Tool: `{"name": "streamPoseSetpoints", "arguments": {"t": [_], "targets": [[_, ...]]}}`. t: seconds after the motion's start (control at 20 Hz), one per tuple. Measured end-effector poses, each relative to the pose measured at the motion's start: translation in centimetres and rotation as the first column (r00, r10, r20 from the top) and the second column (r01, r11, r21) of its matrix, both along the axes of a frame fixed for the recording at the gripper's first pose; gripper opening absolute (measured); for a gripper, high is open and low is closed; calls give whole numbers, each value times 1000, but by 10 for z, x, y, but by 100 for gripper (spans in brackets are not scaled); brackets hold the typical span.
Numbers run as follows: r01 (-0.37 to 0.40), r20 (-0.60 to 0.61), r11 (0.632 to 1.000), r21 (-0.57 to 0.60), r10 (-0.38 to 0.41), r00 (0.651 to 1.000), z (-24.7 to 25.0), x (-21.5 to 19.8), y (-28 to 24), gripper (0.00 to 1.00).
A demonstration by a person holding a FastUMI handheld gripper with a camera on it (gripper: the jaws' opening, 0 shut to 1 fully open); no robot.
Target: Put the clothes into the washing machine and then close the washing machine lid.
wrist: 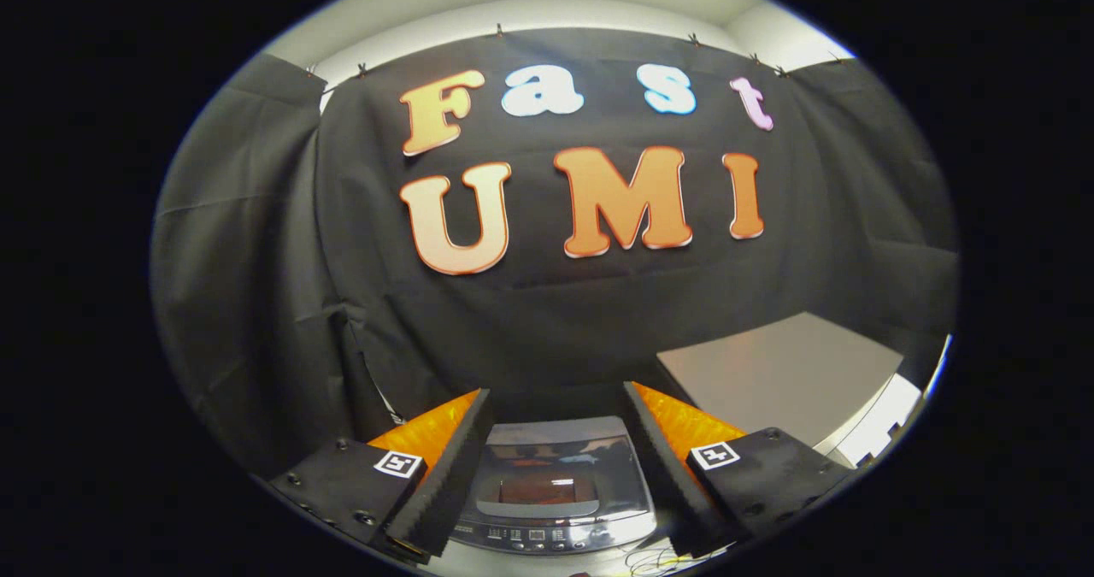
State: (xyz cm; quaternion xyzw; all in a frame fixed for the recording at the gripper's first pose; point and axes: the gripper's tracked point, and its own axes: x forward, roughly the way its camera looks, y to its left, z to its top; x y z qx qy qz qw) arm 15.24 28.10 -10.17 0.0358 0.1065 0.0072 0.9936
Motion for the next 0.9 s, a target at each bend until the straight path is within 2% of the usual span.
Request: {"name": "streamPoseSetpoints", "arguments": {"t": [0.2, 0.4, 0.6, 0.9], "targets": [[10, 117, 999, -34, -6, 993, 59, -52, -14, 98], [50, 181, 998, -38, -42, 983, 88, -84, -28, 98], [88, 221, 993, -72, -71, 973, 102, -101, -36, 98], [112, 234, 992, -58, -95, 968, 106, -102, -42, 98]]}}
